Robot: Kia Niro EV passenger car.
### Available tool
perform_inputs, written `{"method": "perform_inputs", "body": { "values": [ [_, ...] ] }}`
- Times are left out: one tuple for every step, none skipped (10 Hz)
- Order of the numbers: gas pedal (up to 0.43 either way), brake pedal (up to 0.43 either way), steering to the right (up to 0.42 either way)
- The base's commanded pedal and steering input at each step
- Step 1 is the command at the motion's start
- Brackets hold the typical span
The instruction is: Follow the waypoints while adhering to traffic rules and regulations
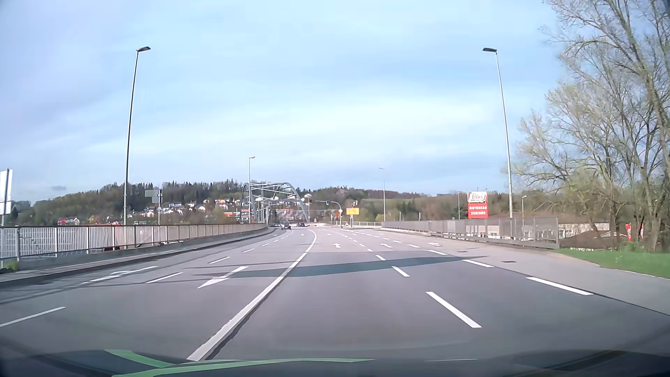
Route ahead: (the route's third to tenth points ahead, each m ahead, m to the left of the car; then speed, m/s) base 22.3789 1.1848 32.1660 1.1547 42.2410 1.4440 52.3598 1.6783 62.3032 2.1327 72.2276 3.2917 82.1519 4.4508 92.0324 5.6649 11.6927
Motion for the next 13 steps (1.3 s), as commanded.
{"method": "perform_inputs", "body": {
  "values": [
    [0.110, 0.000, -0.005],
    [0.110, 0.000, -0.004],
    [0.110, 0.000, -0.003],
    [0.110, 0.000, -0.003],
    [0.110, 0.000, -0.002],
    [0.110, 0.000, -0.002],
    [0.110, 0.000, -0.002],
    [0.110, 0.000, -0.002],
    [0.110, 0.000, -0.002],
    [0.110, 0.000, -0.002],
    [0.110, 0.000, -0.002],
    [0.110, 0.000, -0.001],
    [0.110, 0.000, 0.001]
  ]
}}
